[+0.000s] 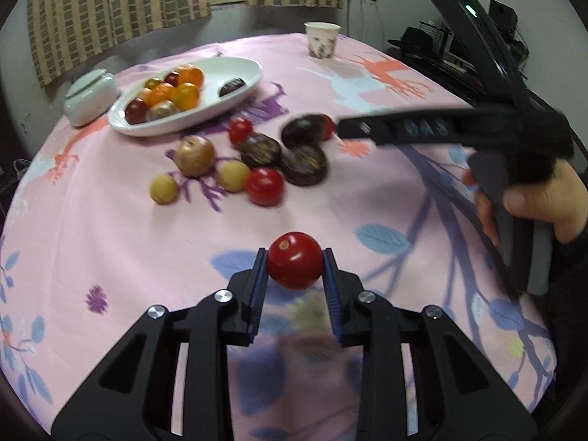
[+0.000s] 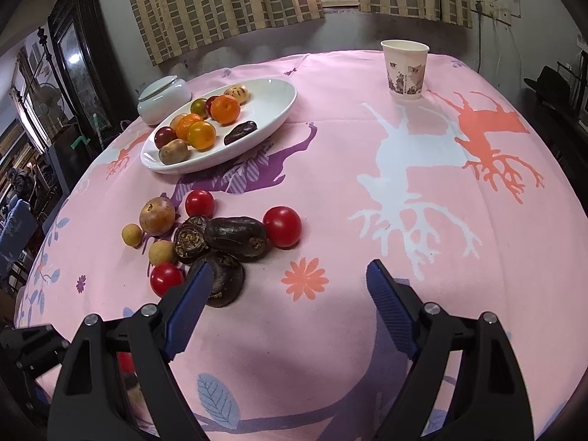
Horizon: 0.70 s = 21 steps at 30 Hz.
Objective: Organize fruits
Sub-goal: 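Grasp another red cherry tomato with the right tool while the left tool holds its tomato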
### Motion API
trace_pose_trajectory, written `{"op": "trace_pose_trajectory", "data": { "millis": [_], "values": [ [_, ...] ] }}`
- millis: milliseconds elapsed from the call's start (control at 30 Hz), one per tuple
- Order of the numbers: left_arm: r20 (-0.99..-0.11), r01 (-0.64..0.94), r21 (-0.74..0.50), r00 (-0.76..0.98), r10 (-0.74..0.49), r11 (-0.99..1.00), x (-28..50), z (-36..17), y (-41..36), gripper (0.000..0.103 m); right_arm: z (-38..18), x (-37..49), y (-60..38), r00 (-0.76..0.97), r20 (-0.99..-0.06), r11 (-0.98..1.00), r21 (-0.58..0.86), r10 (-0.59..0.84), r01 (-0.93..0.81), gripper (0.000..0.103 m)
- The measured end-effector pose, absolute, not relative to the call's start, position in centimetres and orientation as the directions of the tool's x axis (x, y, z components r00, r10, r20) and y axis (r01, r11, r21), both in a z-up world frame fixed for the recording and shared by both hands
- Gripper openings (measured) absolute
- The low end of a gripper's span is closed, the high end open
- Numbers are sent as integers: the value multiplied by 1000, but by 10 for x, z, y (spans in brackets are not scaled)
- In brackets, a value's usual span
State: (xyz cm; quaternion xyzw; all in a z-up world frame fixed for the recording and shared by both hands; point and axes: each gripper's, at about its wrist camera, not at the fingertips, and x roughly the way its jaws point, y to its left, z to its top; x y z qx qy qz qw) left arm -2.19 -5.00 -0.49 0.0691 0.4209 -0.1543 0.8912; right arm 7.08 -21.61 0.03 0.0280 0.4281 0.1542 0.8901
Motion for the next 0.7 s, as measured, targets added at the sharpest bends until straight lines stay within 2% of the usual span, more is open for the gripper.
{"op": "trace_pose_trajectory", "data": {
  "millis": [233, 400, 500, 600, 700],
  "values": [
    [-767, 253, -23, 616, -179, 967, 5, -14, -22, 30, -6, 70, -208, 629, -736, 959, 105, 252, -261, 86],
    [-753, 253, -72, 620, -219, 965, 6, -11, -7, 30, 1, 77, -208, 636, -720, 958, 165, 279, -233, 86],
    [-749, 252, -71, 626, -218, 965, 6, -9, -5, 30, 5, 96, -212, 623, -745, 970, 147, 236, -191, 86],
    [-749, 243, -99, 620, -233, 965, 6, -8, -1, 30, 8, 119, -230, 617, -758, 976, 203, 211, -84, 85],
    [-755, 245, -107, 610, -239, 964, 7, -9, -1, 30, 3, 134, -219, 592, -794, 990, 110, 139, -86, 78]
  ]
}}
